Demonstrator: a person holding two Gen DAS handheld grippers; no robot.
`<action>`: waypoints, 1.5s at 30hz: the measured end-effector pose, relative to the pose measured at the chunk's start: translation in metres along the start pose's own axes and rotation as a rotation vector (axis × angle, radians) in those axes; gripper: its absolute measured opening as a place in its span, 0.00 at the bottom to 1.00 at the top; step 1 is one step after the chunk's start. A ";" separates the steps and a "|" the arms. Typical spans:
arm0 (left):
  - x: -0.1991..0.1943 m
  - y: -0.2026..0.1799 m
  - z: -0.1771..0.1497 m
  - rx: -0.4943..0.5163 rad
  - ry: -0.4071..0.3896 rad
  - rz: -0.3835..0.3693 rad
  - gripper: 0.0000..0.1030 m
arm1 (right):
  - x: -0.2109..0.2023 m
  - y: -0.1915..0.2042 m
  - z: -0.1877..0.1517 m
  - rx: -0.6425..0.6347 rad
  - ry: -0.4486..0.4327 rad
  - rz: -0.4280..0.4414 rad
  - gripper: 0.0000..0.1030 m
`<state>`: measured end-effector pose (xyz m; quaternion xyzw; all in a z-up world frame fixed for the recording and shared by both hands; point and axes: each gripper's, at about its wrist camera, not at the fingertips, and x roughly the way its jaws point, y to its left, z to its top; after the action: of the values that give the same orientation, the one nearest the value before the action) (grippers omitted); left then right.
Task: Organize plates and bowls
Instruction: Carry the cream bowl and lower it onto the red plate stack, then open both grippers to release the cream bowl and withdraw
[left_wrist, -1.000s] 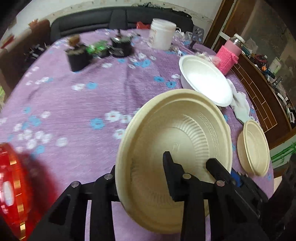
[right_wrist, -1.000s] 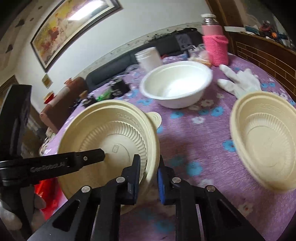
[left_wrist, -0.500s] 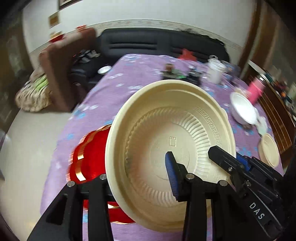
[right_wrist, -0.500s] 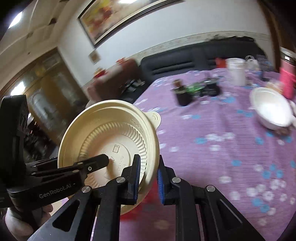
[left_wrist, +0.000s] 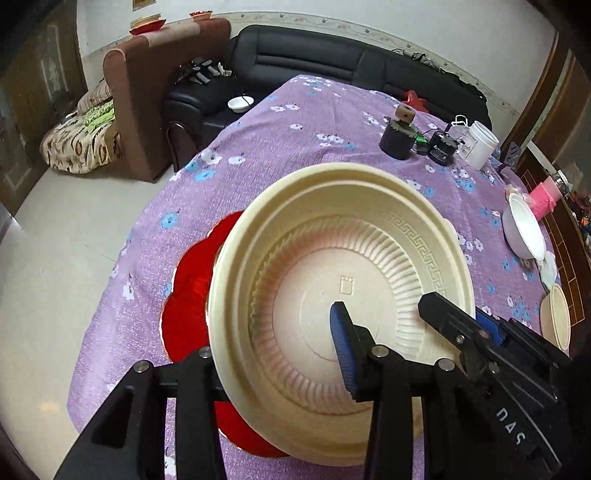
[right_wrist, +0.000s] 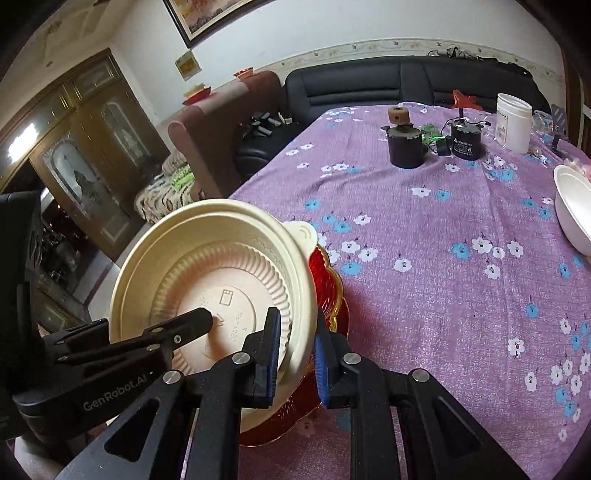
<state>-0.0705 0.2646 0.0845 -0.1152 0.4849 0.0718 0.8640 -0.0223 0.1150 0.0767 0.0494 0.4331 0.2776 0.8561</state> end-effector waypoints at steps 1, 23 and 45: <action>0.002 0.001 -0.001 -0.006 0.005 -0.008 0.38 | 0.001 0.000 0.000 -0.002 0.002 -0.004 0.18; -0.049 0.017 -0.012 -0.087 -0.138 -0.050 0.72 | -0.024 0.011 -0.003 -0.094 -0.176 -0.140 0.56; -0.057 -0.143 -0.092 0.211 -0.095 -0.262 0.82 | -0.152 -0.187 -0.098 0.165 -0.180 -0.365 0.62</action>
<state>-0.1418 0.1015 0.1054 -0.0826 0.4291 -0.0874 0.8952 -0.0886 -0.1368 0.0639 0.0646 0.3779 0.0759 0.9205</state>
